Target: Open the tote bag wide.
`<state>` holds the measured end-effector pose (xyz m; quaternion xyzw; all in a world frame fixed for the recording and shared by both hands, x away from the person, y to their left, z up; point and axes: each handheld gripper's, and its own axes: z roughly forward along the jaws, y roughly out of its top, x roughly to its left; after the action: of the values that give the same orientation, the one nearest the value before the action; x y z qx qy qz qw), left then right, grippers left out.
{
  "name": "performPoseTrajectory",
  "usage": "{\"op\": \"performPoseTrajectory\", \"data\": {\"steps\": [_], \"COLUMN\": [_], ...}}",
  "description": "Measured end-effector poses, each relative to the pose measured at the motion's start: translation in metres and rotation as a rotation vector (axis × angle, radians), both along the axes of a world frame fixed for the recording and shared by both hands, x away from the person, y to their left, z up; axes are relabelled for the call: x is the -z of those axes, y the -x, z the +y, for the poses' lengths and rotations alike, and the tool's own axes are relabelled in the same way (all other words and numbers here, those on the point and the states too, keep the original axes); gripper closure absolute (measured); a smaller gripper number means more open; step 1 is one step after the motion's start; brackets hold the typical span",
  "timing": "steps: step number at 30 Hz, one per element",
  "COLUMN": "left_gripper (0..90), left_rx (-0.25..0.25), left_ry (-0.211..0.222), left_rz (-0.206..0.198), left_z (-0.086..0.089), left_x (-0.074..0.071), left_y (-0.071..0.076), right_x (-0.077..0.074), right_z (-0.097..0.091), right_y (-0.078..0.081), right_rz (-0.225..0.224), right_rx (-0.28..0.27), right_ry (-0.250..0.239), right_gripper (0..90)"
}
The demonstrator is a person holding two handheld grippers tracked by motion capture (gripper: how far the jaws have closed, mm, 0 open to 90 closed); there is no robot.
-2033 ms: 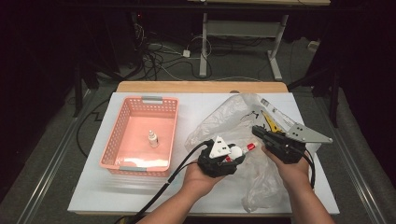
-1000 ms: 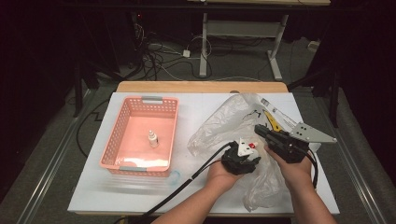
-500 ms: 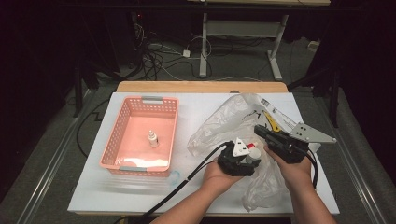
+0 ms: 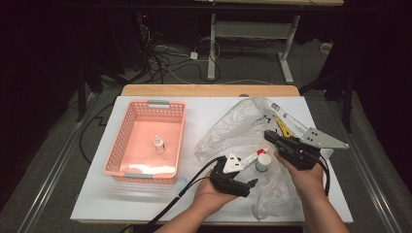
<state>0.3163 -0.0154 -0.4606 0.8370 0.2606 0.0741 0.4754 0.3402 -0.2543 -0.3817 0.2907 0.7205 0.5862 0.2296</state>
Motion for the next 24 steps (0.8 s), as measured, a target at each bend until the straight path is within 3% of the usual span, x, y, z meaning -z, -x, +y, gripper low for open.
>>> {"op": "performPoseTrajectory", "data": {"steps": [7, 12, 18, 24], "left_gripper": [1.3, 0.0, 0.0, 0.0], "left_rx": [0.038, 0.043, 0.016, -0.023], "left_ry": [0.009, 0.018, 0.023, 0.027], "left_rz": [0.022, 0.000, -0.037, -0.018], "left_z": [0.016, 0.030, 0.047, 0.065], "left_x": [-0.010, -0.020, -0.025, -0.026], "left_y": [0.015, 0.029, 0.036, 0.032], "right_x": [0.001, 0.001, 0.001, 0.000], "right_z": [0.000, 0.000, 0.001, 0.001], "right_y": [0.000, 0.000, 0.000, 0.001], "right_rz": [-0.001, 0.003, 0.002, 0.007], "right_rx": [0.000, 0.003, 0.002, 0.001], "right_ry": [0.007, 0.006, 0.007, -0.003], "right_gripper": [90.0, 90.0, 90.0, 90.0]}}
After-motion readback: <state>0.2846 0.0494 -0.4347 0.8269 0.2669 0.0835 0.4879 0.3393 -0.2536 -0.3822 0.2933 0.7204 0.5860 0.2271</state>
